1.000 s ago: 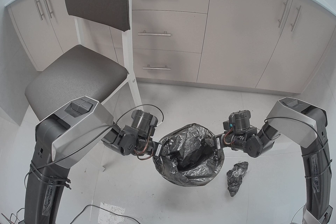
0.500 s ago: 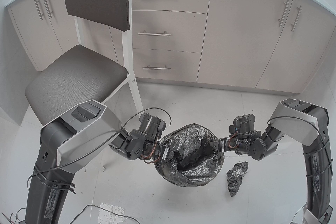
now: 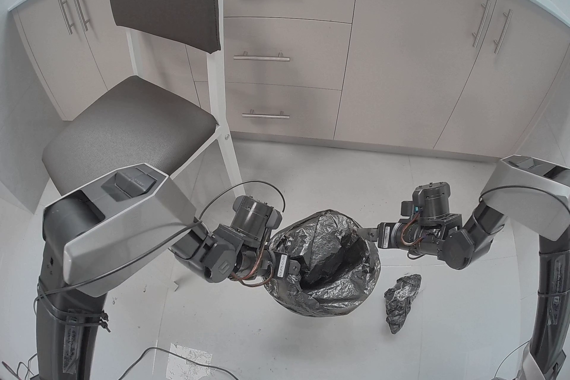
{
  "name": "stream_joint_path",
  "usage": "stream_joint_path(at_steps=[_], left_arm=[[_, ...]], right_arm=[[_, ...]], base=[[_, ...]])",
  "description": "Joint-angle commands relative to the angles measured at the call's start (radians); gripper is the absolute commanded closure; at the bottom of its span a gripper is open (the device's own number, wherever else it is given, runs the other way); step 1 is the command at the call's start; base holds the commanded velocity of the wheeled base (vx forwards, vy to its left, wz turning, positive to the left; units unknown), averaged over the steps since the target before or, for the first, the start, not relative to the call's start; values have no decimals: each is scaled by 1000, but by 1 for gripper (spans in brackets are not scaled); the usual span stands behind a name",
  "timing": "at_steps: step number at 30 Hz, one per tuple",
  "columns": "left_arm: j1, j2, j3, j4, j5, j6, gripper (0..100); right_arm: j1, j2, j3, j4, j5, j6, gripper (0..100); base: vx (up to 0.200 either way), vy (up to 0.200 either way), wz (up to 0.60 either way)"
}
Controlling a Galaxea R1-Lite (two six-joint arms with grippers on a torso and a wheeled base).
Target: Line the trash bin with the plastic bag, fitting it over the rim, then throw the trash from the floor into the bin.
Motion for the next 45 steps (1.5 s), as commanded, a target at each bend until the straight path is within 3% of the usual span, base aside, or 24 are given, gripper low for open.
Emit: stream_joint_path(at_steps=[1, 5, 10, 13, 14, 15, 21, 25, 33, 36, 42, 45], left_arm=[[-53, -284, 381, -277, -27, -135, 0], [-16, -344, 572, -492, -27, -193, 0], [66, -356, 754, -660, -40, -238, 0], [133, -359, 823, -748, -96, -304, 0], [136, -359, 825, -751, -99, -307, 0], [170, -357, 852, -774, -149, -340, 0], [219, -316, 908, -827, -299, -408, 0], [237, -247, 906, -886, -319, -405, 0], [236, -115, 947, -1088, -313, -385, 0], [234, -95, 963, -1143, -313, -385, 0], [233, -72, 973, -1182, -313, -365, 0], [233, -70, 975, -1182, -313, -359, 0]], right_arm=[[-89, -217, 137, -42, 28, 114, 0], [-179, -153, 65, -83, 19, 199, 0], [-248, 2, -189, -27, -1, 245, 0], [-248, 120, -450, 165, -38, 246, 0], [-248, 125, -462, 174, -40, 246, 0], [-248, 201, -637, 297, -63, 248, 0], [-253, 416, -1088, 633, -76, 262, 0], [-257, 510, -1088, 717, -76, 325, 0], [-277, 589, -1088, 856, -81, 331, 0], [-277, 611, -1088, 894, -95, 318, 0], [-277, 724, -1088, 1040, -218, 190, 0], [-273, 770, -1088, 1112, -230, 182, 0]], base=[[0, 0, 0], [0, 0, 0], [0, 0, 0], [0, 0, 0], [0, 0, 0], [0, 0, 0], [0, 0, 0], [0, 0, 0], [0, 0, 0], [0, 0, 0], [0, 0, 0], [0, 0, 0]])
